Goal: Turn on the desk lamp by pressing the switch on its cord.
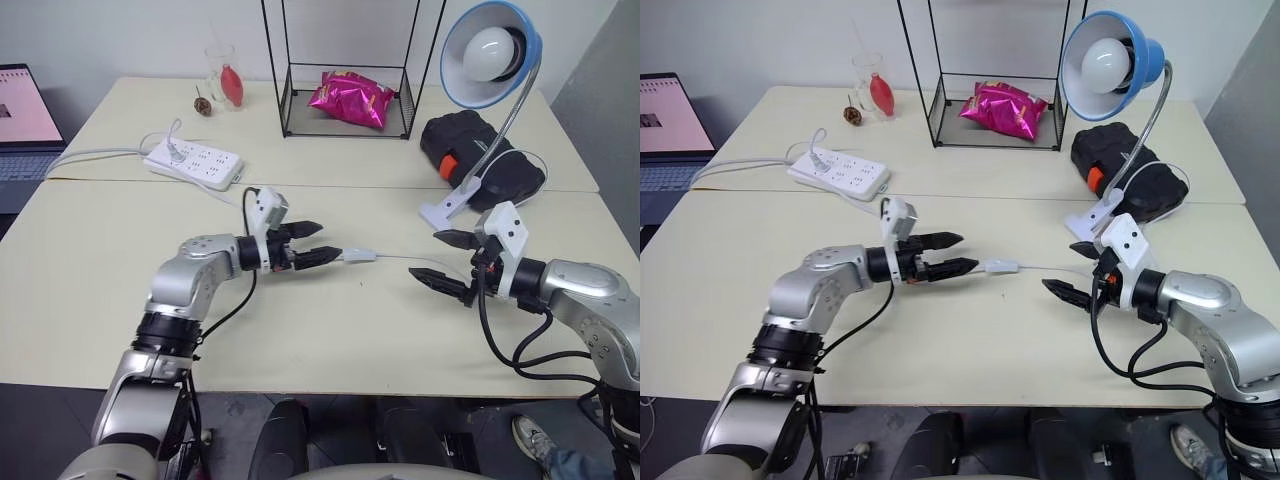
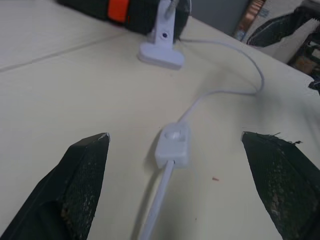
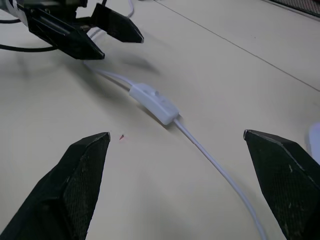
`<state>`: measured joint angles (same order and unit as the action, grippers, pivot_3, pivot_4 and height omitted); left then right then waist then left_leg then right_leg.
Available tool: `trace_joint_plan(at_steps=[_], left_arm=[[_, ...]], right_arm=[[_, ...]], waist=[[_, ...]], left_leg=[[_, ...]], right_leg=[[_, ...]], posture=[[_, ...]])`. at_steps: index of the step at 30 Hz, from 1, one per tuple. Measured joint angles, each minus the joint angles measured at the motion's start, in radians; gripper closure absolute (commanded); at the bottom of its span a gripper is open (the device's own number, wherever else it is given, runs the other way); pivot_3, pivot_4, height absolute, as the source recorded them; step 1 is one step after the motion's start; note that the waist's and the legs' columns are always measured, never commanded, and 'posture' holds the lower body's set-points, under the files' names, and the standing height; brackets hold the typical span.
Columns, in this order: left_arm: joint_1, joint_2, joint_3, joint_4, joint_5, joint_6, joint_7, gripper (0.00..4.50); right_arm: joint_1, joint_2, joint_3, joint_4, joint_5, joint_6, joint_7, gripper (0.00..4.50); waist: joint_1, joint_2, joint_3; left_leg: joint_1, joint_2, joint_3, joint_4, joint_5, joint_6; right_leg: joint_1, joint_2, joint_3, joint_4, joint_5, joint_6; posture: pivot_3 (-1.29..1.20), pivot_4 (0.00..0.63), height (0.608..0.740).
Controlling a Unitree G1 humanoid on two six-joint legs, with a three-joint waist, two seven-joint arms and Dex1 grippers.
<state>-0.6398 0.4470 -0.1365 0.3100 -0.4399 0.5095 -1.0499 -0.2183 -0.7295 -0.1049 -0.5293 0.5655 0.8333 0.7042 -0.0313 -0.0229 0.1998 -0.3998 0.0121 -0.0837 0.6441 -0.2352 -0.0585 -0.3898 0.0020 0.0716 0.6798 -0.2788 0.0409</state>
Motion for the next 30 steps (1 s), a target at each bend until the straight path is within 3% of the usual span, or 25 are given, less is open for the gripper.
trace_joint_plan(at_steps=[9, 24, 30], left_arm=[[-0.087, -0.067, -0.062, 0.212, 0.106, -0.064, -0.099, 0.12], [-0.158, -0.129, -0.053, 0.359, 0.152, -0.058, -0.146, 0.12], [-0.16, -0.136, -0.052, 0.37, 0.178, -0.071, -0.143, 1.51]], right_arm=[[0.074, -0.021, -0.027, -0.124, 0.037, 0.066, -0.038, 0.0], [0.1, -0.047, -0.04, -0.174, 0.083, 0.093, -0.06, 0.0], [0.116, -0.052, -0.041, -0.176, 0.085, 0.093, -0.071, 0.0]], waist=[[-0.001, 0.0, 0.0], [-0.001, 0.0, 0.0], [-0.001, 0.0, 0.0]], left_leg=[[0.0, 0.0, 0.0, 0.0, 0.0, 0.0], [0.0, 0.0, 0.0, 0.001, 0.0, 0.0], [0.0, 0.0, 0.0, 0.001, 0.0, 0.0]], right_leg=[[0.0, 0.0, 0.0, 0.0, -0.003, 0.005], [0.0, 0.0, 0.0, 0.0, -0.003, 0.005], [0.001, 0.0, 0.0, 0.0, -0.003, 0.005]], posture=[[0.0, 0.15, 0.74], [0.0, 0.15, 0.74], [0.0, 0.15, 0.74]])
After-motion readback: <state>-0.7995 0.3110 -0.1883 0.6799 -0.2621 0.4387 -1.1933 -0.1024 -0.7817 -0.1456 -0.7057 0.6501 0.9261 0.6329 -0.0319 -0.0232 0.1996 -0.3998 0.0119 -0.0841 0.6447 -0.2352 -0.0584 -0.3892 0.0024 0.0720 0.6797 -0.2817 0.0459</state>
